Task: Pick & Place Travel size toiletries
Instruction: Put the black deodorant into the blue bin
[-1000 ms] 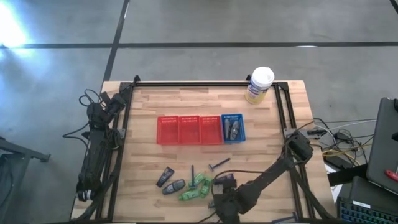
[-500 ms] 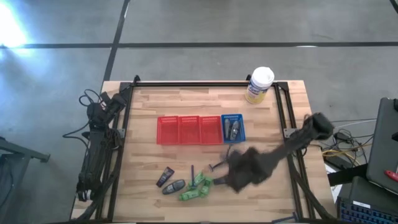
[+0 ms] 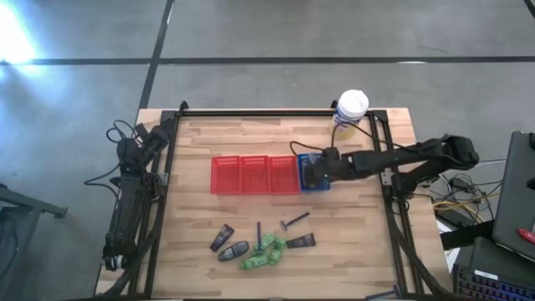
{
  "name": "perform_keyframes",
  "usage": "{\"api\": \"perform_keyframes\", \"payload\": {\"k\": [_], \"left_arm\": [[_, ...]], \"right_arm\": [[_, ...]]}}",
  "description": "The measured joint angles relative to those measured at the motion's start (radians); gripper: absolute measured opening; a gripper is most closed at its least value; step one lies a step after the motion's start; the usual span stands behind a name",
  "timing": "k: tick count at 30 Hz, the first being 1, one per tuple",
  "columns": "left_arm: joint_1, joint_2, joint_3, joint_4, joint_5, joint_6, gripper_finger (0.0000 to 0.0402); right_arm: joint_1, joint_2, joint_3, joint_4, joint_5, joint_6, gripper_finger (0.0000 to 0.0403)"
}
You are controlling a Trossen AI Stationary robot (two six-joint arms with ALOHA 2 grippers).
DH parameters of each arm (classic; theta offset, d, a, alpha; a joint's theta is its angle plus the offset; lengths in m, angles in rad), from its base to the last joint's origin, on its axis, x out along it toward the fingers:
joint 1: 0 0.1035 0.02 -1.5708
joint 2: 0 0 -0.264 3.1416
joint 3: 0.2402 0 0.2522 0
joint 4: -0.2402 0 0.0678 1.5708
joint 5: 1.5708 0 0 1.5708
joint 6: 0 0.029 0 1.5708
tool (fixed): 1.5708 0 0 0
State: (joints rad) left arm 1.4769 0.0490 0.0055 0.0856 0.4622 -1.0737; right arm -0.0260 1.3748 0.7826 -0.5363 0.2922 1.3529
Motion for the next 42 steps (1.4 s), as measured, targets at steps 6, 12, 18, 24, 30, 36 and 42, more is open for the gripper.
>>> {"api": "perform_keyframes", "payload": {"k": [6,12,18,24,30,36,42], "left_arm": [[0.000,0.000,0.000,0.000,0.000,0.000,0.0222],[0.000,0.000,0.000,0.000,-0.006,-0.001,0.0222],[0.000,0.000,0.000,0.001,-0.074,-0.115,0.0222],[-0.006,0.001,0.023,0.009,0.188,0.140,0.0222],[-0.065,0.039,0.183,-0.163,0.172,0.401,0.0222],[-0.215,0.180,0.291,-0.361,0.171,0.599,0.0222],[-0.507,0.325,0.343,-0.445,0.175,0.475,0.0222]], "right_arm": [[-0.013,0.019,-0.023,-0.047,-0.012,0.001,0.0243],[-0.010,-0.016,0.023,-0.057,-0.005,-0.040,0.0277],[-0.010,-0.014,0.098,-0.184,-0.004,-0.082,0.0301],[-0.010,-0.019,0.162,-0.301,0.054,-0.120,0.0316],[-0.035,-0.012,0.208,-0.295,0.074,-0.199,0.0324],[-0.055,-0.005,0.220,-0.295,0.047,-0.213,0.0317],[-0.055,-0.005,0.222,-0.292,0.039,-0.190,0.0294]]}}
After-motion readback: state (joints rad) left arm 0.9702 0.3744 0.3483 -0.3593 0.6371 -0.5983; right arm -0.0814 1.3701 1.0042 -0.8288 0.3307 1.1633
